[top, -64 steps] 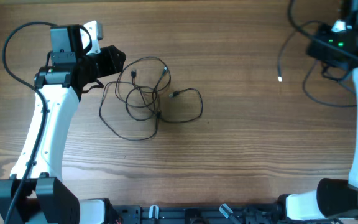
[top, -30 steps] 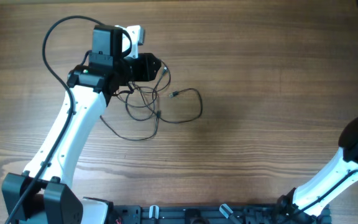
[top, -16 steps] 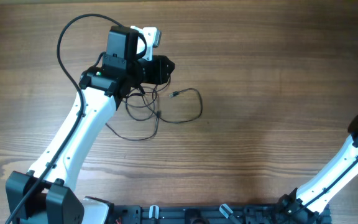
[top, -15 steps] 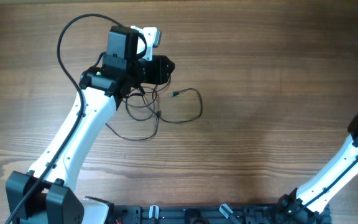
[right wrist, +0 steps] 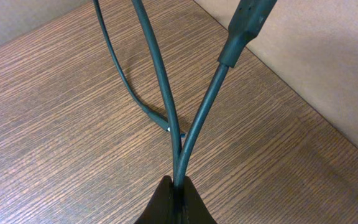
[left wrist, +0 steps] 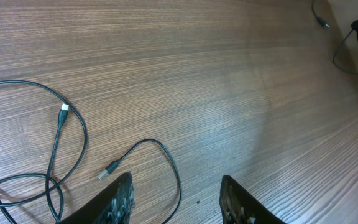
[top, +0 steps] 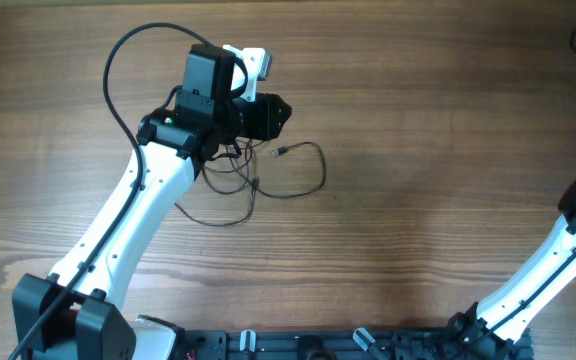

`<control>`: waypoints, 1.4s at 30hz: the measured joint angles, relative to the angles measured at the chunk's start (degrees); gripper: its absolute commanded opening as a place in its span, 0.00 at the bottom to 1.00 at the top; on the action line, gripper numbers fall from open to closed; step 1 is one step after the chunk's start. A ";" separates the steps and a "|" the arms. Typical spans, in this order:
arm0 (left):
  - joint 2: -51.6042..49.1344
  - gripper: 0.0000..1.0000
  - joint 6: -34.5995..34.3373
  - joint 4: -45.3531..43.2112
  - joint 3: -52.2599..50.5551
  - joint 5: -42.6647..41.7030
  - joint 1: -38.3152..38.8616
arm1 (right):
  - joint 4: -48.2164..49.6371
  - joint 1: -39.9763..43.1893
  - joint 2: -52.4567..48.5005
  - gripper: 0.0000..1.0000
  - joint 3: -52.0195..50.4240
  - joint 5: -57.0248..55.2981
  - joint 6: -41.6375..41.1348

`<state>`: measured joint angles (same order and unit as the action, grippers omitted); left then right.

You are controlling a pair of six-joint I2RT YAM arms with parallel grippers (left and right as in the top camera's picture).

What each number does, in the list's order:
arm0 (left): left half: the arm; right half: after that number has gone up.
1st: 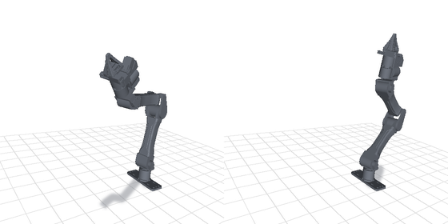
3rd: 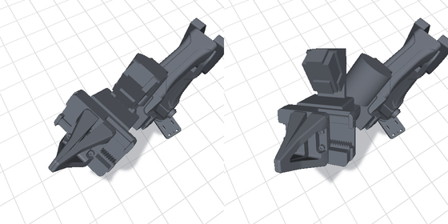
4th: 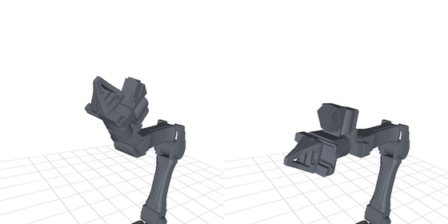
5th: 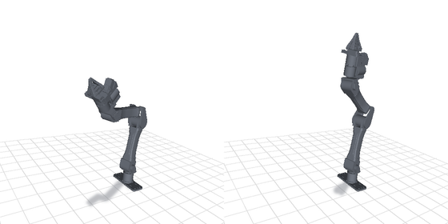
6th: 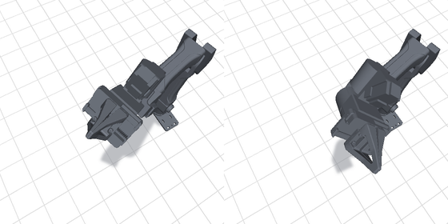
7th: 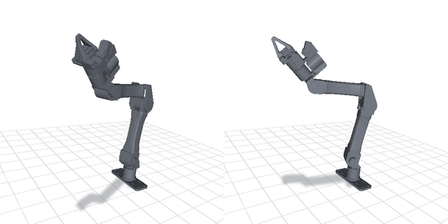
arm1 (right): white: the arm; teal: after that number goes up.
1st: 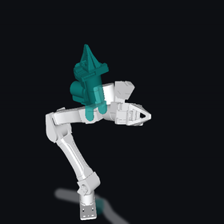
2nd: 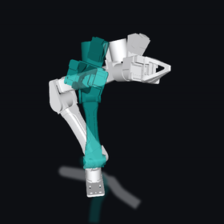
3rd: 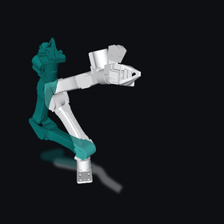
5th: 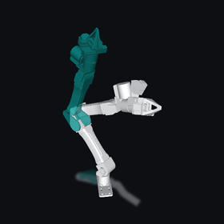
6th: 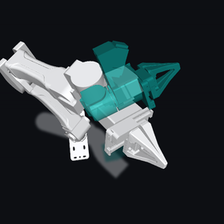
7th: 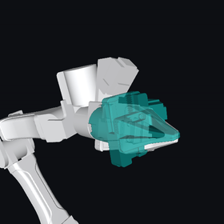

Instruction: Untangle cables

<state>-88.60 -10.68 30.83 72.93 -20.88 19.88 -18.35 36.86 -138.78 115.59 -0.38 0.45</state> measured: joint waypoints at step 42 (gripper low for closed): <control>0.00 0.47 0.07 0.09 0.00 0.24 0.00 | -20.59 0.00 1.92 1.00 20.24 -2.73 -9.42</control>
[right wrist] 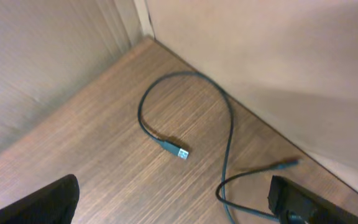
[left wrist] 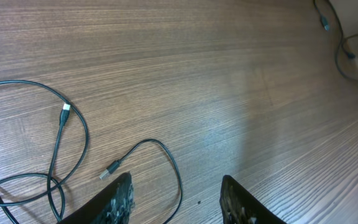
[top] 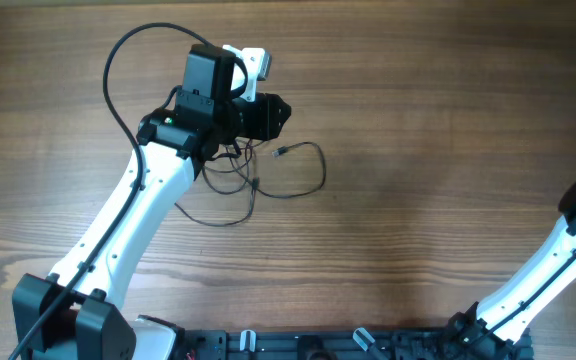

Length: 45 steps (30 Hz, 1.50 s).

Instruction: Untangle cables

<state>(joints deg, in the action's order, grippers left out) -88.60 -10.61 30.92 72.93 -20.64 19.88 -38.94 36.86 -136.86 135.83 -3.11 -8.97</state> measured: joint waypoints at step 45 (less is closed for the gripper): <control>14.27 0.60 0.46 2.27 -0.04 4.39 -21.35 | -49.77 -27.26 27.17 0.52 3.50 8.28 -4.81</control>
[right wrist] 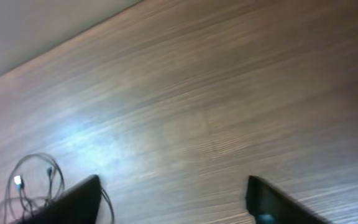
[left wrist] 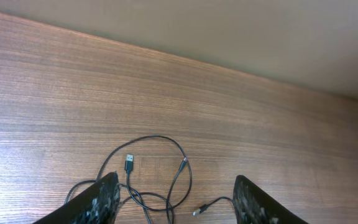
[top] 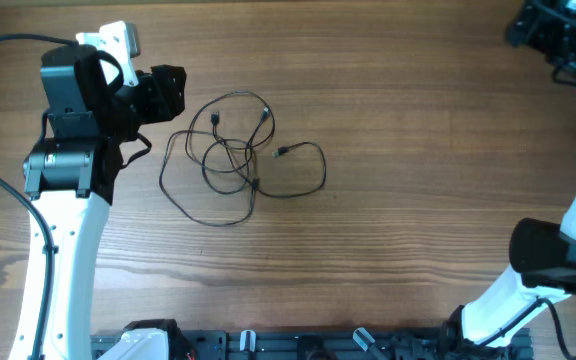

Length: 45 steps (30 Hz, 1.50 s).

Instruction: Untangle cables

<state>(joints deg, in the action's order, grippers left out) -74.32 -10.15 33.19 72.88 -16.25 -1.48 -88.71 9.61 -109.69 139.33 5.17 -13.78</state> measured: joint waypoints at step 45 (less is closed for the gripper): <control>-4.13 0.59 1.29 1.42 0.00 3.02 -3.21 | 2.23 -23.45 -9.92 0.79 -0.22 -0.31 0.68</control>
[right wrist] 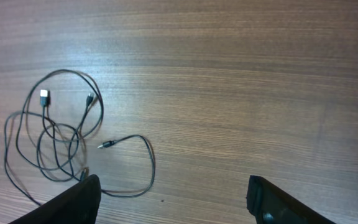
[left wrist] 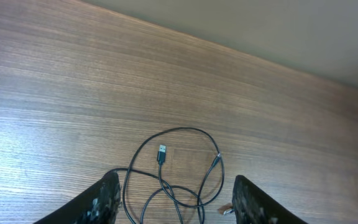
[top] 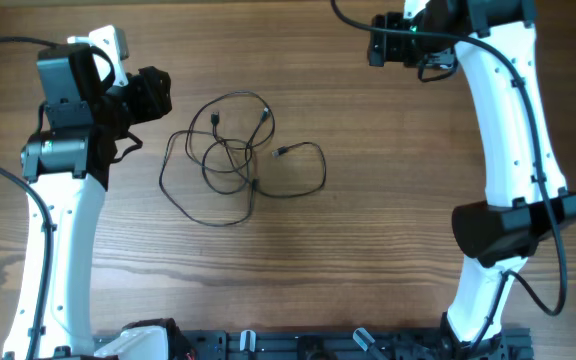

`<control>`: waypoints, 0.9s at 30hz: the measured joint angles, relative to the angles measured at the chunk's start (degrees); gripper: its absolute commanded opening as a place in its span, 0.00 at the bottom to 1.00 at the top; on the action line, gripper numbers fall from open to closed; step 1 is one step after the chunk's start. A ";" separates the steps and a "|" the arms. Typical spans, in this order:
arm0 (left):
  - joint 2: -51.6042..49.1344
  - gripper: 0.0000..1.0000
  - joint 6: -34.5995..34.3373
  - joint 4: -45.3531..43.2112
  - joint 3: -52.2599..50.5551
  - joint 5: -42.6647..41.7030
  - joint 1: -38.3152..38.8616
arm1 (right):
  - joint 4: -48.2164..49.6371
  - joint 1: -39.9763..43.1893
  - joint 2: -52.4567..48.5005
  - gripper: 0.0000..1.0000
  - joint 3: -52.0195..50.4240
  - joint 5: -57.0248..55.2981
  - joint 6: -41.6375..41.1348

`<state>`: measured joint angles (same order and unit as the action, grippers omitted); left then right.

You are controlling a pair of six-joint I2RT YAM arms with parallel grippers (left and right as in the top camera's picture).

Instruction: Untangle cables

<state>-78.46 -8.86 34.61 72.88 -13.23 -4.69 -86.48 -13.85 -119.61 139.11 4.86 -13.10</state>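
Note:
A tangle of thin black cables (top: pixel 230 155) lies left of the table's middle, its loops crossing one another. One loose plug end (top: pixel 281 152) points out to the right. My left gripper (top: pixel 166 95) hangs open just left of the tangle; the left wrist view shows the loops (left wrist: pixel 178 163) ahead between the open fingers (left wrist: pixel 107 198). My right gripper (top: pixel 373 46) is open at the far edge, right of the tangle and well apart from it. Its wrist view has the tangle (right wrist: pixel 59 138) at lower left and a white-tipped plug (right wrist: pixel 44 95).
The right arm (top: pixel 513 150) runs down the table's right side. The left arm (top: pixel 58 230) runs down the left side. A black rail (top: pixel 318 345) lines the front edge. The table's far edge and a plain wall (left wrist: pixel 260 25) lie behind the tangle.
My right gripper has moved from the far right corner to the far edge nearer the middle, and its camera now faces the tangle. The left gripper shifted only slightly. The cables lie unchanged.
At first my left gripper hung open over the tangle while the right was shut on a cable at the far right corner. Then the right was open, that cable lying in the corner. Later the left arm stood left of the tangle. Now both face it, open.

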 measured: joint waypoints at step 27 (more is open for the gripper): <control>-6.88 0.58 12.98 1.22 0.00 0.20 -0.70 | 19.80 -19.26 -2.32 0.81 -25.44 1.62 -1.25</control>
<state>-85.34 4.12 35.83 72.88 -13.04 -5.39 -66.67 -33.10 -121.93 113.67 6.48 -14.35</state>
